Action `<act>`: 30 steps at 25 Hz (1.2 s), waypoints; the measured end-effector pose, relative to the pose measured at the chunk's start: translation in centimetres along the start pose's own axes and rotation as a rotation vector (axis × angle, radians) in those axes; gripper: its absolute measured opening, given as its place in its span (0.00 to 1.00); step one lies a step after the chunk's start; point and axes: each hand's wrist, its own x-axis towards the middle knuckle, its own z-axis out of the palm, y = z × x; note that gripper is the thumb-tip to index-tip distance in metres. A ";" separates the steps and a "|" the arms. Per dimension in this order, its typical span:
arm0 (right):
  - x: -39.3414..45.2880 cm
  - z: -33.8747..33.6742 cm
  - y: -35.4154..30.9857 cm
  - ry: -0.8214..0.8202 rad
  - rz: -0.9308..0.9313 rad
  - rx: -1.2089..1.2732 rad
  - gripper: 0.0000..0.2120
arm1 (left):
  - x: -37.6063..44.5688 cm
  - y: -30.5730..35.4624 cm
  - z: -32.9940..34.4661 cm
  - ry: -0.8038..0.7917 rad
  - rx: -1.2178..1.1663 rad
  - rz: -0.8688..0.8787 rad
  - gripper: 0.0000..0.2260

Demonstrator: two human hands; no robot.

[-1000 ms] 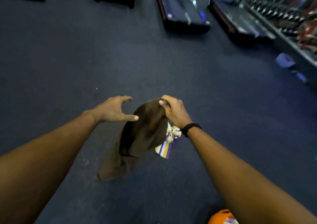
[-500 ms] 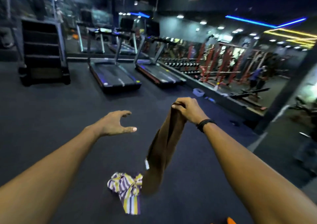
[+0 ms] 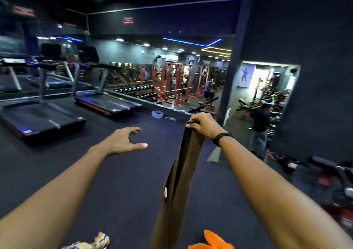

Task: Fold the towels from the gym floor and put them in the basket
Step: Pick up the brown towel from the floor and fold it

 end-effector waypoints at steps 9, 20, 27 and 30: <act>-9.4 -7.9 9.4 0.071 0.155 0.079 0.16 | 6.9 20.7 13.3 -0.160 -0.282 0.321 0.21; -20.7 -12.7 21.7 -0.109 0.426 0.219 0.19 | 12.1 33.4 24.6 -0.048 -0.672 0.440 0.09; -21.1 -12.9 26.0 0.062 0.498 -0.013 0.14 | 17.2 34.3 26.6 -0.179 -0.659 0.435 0.11; -18.0 -14.1 25.9 0.119 0.413 -0.034 0.07 | 17.9 35.6 27.0 -0.310 -0.347 0.556 0.21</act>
